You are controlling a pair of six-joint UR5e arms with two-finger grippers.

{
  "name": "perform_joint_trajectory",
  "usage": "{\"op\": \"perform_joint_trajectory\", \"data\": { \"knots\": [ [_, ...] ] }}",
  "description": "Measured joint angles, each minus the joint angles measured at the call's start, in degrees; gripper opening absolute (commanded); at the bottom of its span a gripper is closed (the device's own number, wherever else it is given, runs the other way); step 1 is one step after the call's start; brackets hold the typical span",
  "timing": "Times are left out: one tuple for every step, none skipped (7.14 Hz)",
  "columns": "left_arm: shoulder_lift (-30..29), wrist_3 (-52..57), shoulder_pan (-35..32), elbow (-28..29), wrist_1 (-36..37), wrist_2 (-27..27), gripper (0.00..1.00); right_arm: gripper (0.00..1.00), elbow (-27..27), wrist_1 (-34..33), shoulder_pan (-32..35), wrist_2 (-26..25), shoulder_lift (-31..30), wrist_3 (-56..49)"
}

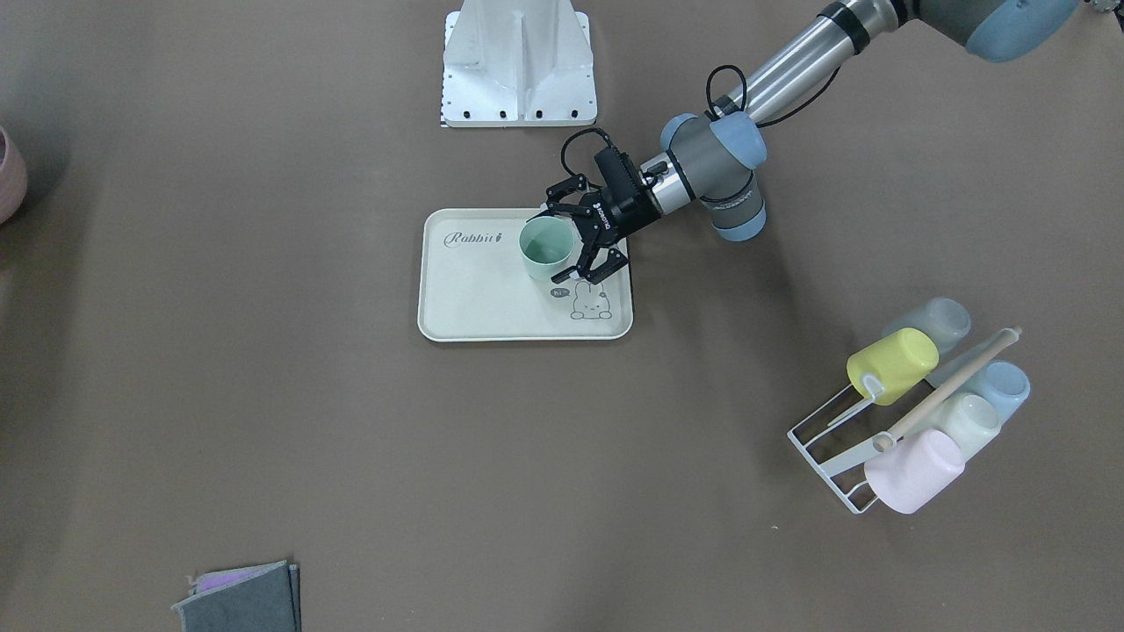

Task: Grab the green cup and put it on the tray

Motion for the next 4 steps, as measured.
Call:
{"op": "perform_joint_trajectory", "data": {
  "knots": [
    [0.21,-0.01,0.14,-1.24,0.53,0.07,0.99,1.00,0.19,0.08,0.03,0.02,-0.12,-0.08],
    [0.25,-0.03,0.31,-2.88,2.01,0.13,0.99,1.00,-0.79,1.09,-0.08,-0.21,0.01,0.05],
    [0.23,-0.06,0.39,-4.95,4.21,0.16,0.99,1.00,-3.01,3.41,-0.12,0.51,0.38,0.21],
    [0.22,-0.07,0.40,-7.72,7.41,0.15,0.99,1.00,-5.07,5.37,0.29,2.85,0.41,0.28]
  ]
}}
